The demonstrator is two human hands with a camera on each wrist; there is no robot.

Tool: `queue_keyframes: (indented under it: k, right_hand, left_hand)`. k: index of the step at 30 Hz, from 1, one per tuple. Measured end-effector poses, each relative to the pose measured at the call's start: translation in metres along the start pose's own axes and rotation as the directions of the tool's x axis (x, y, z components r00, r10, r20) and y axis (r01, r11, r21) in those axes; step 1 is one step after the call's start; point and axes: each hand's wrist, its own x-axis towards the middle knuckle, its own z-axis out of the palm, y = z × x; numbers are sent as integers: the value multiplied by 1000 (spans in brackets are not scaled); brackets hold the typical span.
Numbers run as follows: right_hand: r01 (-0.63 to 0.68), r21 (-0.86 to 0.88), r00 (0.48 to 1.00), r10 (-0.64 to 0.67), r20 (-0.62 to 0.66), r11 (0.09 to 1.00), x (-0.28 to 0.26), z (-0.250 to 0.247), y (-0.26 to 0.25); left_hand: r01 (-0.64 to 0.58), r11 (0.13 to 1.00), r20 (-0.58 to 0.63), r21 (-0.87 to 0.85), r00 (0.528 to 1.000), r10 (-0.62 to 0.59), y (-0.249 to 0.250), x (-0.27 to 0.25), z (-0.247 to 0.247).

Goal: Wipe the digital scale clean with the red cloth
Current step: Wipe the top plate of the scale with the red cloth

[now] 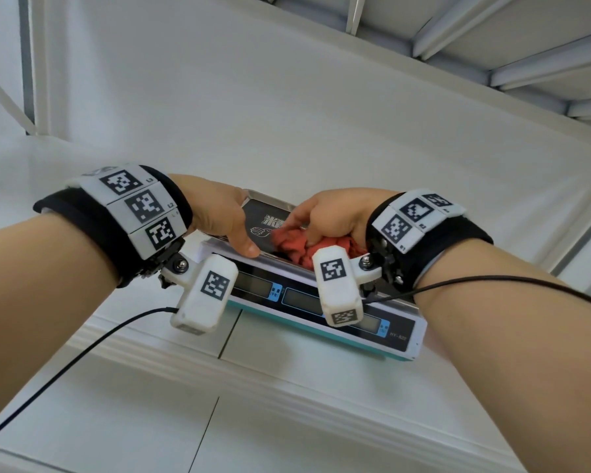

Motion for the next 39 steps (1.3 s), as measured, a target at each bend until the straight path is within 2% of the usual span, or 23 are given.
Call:
queue_keyframes:
  k: [3,5,7,9,12,16,19,20,24,28,33,39]
  right_hand:
    - [-34,55,996,38,-82,998,-3,-8,13]
    - [-92,-42,992,87,-94,995,-6,-14,21]
    - [-150,-168,989,145,-40,974,-11,-17,28]
    - [-171,-282,985,167,-39,944,-13,-16,30]
    - [-147,-304,988,152,-8,941,-12,-9,23]
    - [-29,-184,997,41,60,982,-10,1,4]
    - [8,106,1000,-8,-1,994,-9,2,1]
    - [8,156,1000,-5,-18,988,-8,1,2]
    - [-13,191,997,28,-72,981,-10,-3,11]
    - [40,123,986,-19,-168,992,-7,1,6]
    - [153,-65,949,-165,-267,986,5,5,-19]
    - [232,-270,935,-291,-205,935,22,16,-48]
  left_hand:
    - [2,1000,-2,7,1000,-2,0,1,0]
    - [5,1000,-13,22,1000,-5,0,1,0]
    - [10,999,-21,31,1000,-9,0,2,1]
    - [12,1000,-31,25,999,-11,1,1,2]
    - [6,1000,-31,8,999,-6,1,0,2]
    - [-1,1000,-27,-6,1000,1,1,-3,3]
    - [-6,1000,-35,-11,999,5,2,-4,3]
    - [-4,1000,-32,-15,999,4,1,-4,3]
    - [13,999,-20,-43,1000,-14,-1,-3,-1]
    - [10,997,-7,-71,1000,-11,-5,-3,-4]
    - [23,997,-10,-68,1000,-23,-12,-2,-8]
    - [16,1000,-77,20,997,-15,-15,0,-10]
